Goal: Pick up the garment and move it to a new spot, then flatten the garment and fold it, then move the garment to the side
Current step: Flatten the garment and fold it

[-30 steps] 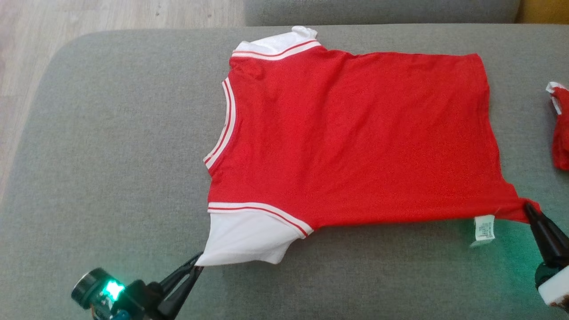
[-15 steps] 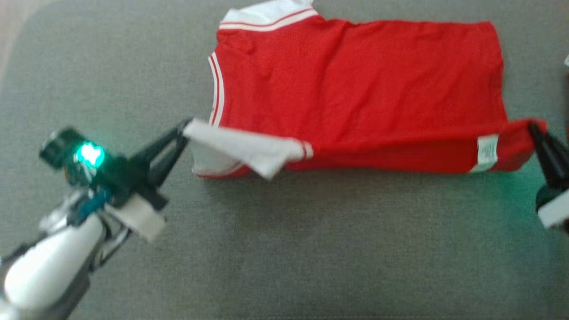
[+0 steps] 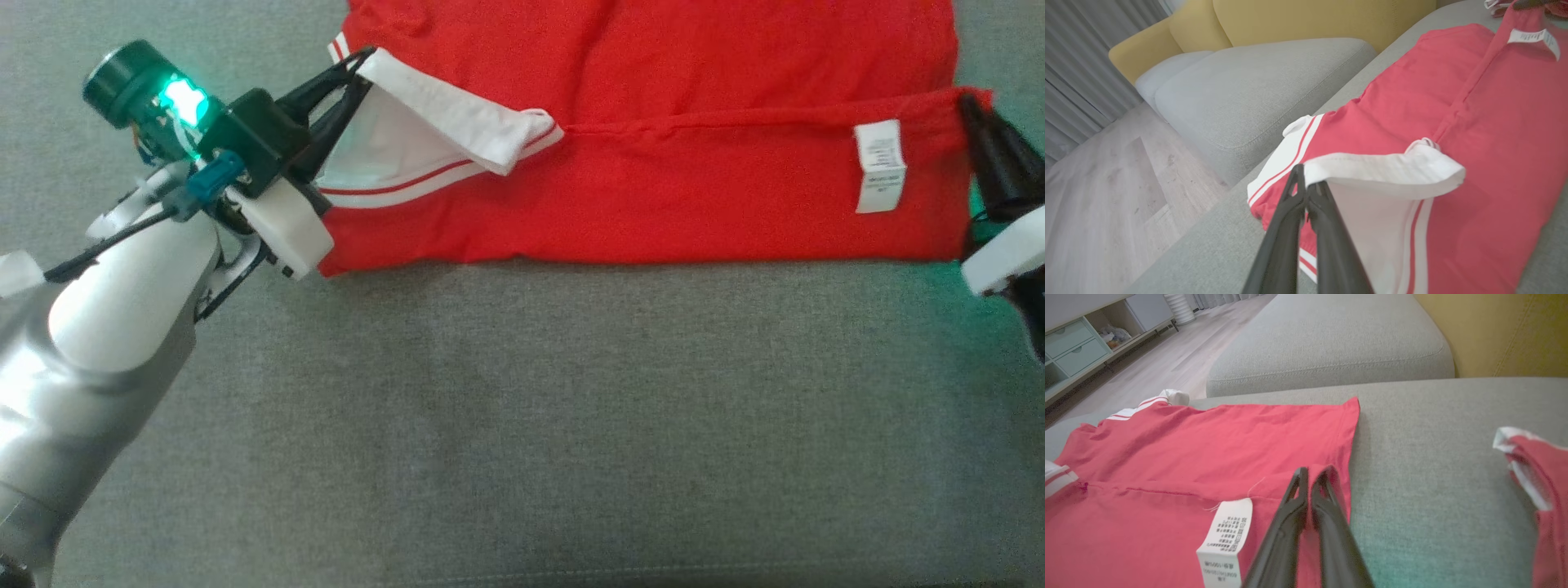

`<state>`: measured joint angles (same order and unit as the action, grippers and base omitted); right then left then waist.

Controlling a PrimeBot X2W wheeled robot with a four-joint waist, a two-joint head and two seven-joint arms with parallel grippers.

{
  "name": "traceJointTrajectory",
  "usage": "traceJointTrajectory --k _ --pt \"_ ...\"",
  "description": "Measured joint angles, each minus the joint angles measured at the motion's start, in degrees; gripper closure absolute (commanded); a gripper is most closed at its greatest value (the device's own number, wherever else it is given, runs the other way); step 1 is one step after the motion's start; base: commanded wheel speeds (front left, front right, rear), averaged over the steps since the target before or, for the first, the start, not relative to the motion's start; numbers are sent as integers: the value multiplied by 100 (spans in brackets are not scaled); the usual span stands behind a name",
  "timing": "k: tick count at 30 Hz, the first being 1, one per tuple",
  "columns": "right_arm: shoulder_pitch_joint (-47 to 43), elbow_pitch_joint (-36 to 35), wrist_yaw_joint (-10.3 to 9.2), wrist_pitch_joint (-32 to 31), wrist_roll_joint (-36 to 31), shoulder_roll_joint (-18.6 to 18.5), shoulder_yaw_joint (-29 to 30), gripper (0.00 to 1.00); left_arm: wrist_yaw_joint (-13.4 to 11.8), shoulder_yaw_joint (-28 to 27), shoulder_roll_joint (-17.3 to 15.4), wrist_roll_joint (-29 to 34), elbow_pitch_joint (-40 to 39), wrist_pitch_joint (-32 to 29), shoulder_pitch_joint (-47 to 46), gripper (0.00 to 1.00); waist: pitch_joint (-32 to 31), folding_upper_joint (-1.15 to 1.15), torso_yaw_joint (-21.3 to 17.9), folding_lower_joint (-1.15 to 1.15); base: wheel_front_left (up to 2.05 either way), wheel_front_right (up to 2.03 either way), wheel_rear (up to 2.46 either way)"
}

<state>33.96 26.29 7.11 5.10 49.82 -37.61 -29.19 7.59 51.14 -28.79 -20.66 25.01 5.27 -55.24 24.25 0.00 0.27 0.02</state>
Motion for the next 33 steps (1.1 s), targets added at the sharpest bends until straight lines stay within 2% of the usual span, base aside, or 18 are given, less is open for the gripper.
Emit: traceJointTrajectory --k 1,7,10,13,16,20,24,25,26,27,30,33 --pt "24 60 0 13 0 52 -52 0 0 85 22 -97 121 69 -29 0 15 0 -19 -1 0 0 0" --pt "14 237 0 315 76 120 -270 0 -13 83 82 -415 635 600 -12 0 -69 0 -47 -2 0 0 0" --pt "-109 267 0 465 253 120 -266 0 -183 -1 108 -686 697 692 351 0 -178 0 -60 -3 0 0 0" --pt "-338 311 0 561 422 118 -259 0 -417 -165 298 -1140 797 692 1036 0 -280 0 -63 -3 0 0 0" --pt "-458 328 0 621 498 120 -264 0 -679 -286 477 -1441 935 631 1575 0 -325 0 -75 -3 0 0 0" --pt "-453 322 0 634 517 125 -301 0 -888 -350 589 -1708 1111 356 1767 0 -314 0 -116 -3 0 0 0" --pt "-453 325 0 635 564 133 -376 0 -950 -353 619 -1781 1159 68 1748 0 -297 0 -142 -3 0 0 0" --pt "-453 327 0 635 564 135 -399 0 -905 -347 624 -1837 1159 1 1746 40 -303 0 -147 -3 0 0 0" --pt "-453 332 0 634 568 142 -414 0 -847 -344 631 -1897 1143 -91 1747 85 -315 0 -149 -3 0 0 0" --pt "-454 347 0 632 590 153 -442 0 -772 -341 648 -1970 1111 -185 1750 100 -332 0 -149 -3 0 0 0" --pt "-474 425 0 609 662 230 -547 0 -657 -332 682 -2134 976 -315 1839 100 -407 0 -133 -3 0 0 0" --pt "-575 591 0 548 714 330 -667 0 -667 -328 633 -2164 836 -318 1993 100 -483 0 -103 -3 0 0 0"
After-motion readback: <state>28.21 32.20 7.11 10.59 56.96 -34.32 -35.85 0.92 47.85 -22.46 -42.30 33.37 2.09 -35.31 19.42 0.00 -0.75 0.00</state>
